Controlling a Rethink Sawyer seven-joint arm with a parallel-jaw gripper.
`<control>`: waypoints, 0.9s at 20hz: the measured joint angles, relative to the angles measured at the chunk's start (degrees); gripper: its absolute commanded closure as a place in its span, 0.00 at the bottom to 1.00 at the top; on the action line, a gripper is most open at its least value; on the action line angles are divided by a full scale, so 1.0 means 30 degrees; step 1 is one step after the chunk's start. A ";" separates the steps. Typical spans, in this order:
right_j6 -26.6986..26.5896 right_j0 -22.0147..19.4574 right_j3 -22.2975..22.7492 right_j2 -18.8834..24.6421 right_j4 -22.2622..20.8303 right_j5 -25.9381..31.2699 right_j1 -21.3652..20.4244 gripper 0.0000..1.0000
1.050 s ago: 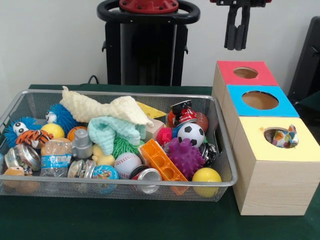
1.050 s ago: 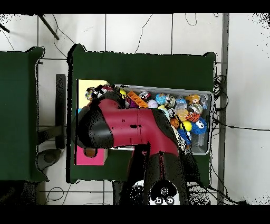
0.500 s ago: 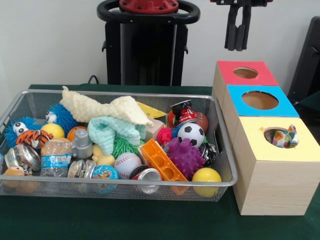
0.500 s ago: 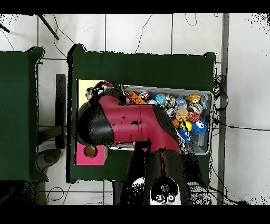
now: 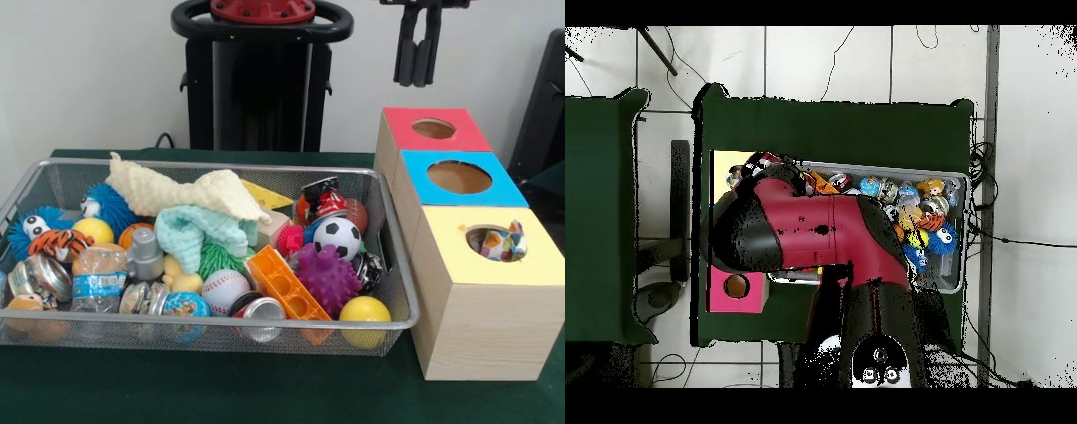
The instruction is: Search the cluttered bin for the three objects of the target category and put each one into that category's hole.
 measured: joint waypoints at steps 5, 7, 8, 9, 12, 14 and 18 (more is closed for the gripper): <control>0.0000 -0.0010 -0.0080 -0.0003 -0.0047 0.0000 -0.0002 1.00; 0.0000 -0.0012 -0.0080 0.0000 -0.0067 0.0000 0.0000 1.00; 0.0000 -0.0012 -0.0080 -0.0003 -0.0078 0.0000 -0.0002 1.00; 0.0000 -0.0012 -0.0080 -0.0004 -0.0088 0.0000 -0.0001 1.00; 0.0000 -0.0012 -0.0080 -0.0006 -0.0121 0.0000 -0.0002 1.00; 0.0000 -0.0012 -0.0080 -0.0006 -0.0133 0.0000 0.0000 1.00; 0.0000 -0.0012 -0.0080 -0.0008 -0.0188 0.0000 0.0000 1.00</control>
